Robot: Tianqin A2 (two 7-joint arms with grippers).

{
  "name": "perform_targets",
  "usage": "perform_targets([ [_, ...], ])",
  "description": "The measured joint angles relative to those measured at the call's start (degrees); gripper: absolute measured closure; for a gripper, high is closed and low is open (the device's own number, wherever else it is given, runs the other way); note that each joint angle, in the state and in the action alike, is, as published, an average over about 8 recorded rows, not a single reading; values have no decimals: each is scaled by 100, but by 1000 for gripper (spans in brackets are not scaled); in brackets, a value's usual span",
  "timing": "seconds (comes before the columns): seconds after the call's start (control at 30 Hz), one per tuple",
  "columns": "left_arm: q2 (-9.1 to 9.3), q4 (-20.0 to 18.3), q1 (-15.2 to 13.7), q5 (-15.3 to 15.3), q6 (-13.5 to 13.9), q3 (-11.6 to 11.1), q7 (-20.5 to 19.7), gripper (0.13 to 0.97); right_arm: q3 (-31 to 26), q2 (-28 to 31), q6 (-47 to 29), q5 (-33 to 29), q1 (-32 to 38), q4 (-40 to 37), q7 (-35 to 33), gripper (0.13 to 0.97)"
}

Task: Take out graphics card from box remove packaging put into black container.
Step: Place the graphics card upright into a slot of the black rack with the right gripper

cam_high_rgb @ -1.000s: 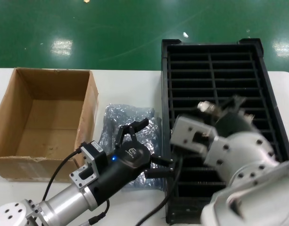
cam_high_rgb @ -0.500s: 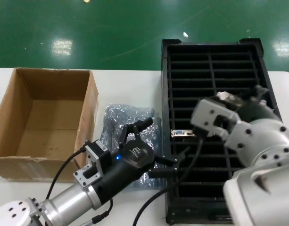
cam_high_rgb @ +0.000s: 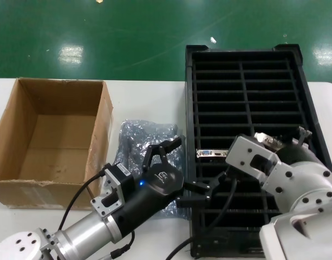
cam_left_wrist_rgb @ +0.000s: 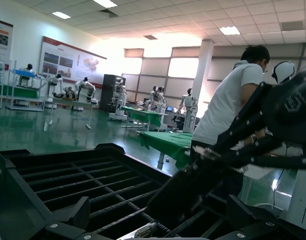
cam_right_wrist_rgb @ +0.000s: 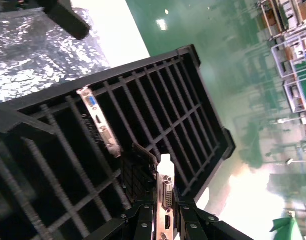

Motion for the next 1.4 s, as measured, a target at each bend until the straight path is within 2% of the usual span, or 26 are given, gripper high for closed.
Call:
perform_targets([
  [0.23, 18, -40, 22, 5, -16, 28, -6, 132, 2, 0, 0, 0, -314, 1, 146, 908],
  [0.4, 20, -69, 43, 4, -24, 40, -10, 132, 186, 0, 0, 0, -379, 0, -16, 908],
  [0.83, 8, -141, 126, -24, -22, 34, -12, 132, 1327, 0, 0, 0, 786, 0, -1217, 908],
  [1.2, -19, -42, 143, -101, 49, -51, 44, 132, 811, 0, 0, 0, 255, 0, -816, 908],
  [1.4, -40, 58, 113, -140, 92, -108, 78, 132, 715, 0, 0, 0, 142, 0, -924, 908],
])
